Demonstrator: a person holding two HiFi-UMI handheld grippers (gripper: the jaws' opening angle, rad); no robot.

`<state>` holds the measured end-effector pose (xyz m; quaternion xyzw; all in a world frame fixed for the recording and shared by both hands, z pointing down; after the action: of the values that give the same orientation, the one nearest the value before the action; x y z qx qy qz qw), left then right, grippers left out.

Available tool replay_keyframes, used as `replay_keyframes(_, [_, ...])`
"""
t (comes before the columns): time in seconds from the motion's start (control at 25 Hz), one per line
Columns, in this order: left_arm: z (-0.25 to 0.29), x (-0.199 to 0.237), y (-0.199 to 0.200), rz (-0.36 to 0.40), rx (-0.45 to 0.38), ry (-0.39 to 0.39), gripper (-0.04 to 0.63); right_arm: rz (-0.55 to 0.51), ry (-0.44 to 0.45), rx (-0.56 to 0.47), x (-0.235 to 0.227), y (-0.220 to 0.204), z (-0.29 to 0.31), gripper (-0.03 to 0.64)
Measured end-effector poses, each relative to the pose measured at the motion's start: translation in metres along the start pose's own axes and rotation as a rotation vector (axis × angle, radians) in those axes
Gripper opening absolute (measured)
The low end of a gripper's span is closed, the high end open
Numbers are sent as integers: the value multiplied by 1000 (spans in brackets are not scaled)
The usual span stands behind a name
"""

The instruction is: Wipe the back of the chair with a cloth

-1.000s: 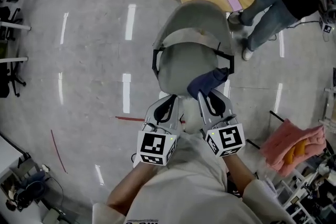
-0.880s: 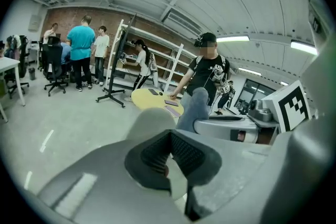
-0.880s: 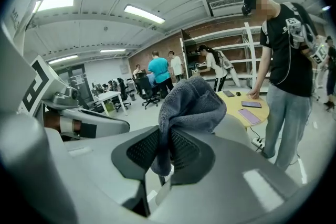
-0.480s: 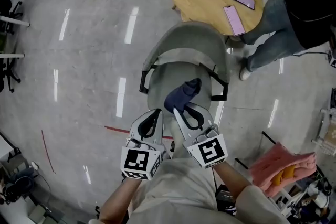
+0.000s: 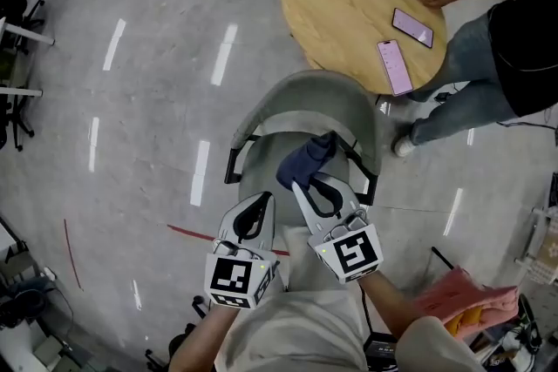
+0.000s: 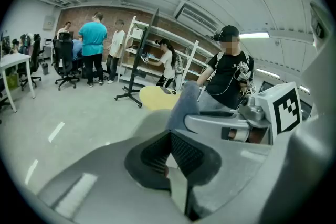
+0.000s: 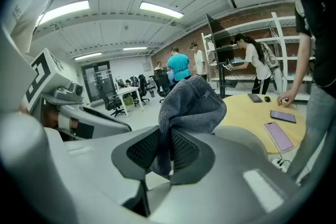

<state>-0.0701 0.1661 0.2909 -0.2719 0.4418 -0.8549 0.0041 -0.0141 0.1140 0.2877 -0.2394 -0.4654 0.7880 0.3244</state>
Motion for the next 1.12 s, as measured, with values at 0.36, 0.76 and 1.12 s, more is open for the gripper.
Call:
replay_keyframes(0.36, [45,18,11,40,-37,8,0,19,-18,41,-37,-25,41,76])
replay_keyframes(0.76, [85,45,7,42,-33,36,0,4,19,30,-54,-39,86,76])
replay_keyframes(1.12, [108,66,7,46,-18,47,0,3,49,42,-61,-50,118,76])
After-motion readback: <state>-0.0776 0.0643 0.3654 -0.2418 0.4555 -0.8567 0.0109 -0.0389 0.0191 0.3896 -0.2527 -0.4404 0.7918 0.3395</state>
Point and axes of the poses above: the fingertips, and each gripper's own axes: z forward along the fingers, x to its left, y out of its top, the point moved 2 cm from there along -z, backward along the fingers, and after that the axes turned 13 degrees about -y, right-handed, at the moved point
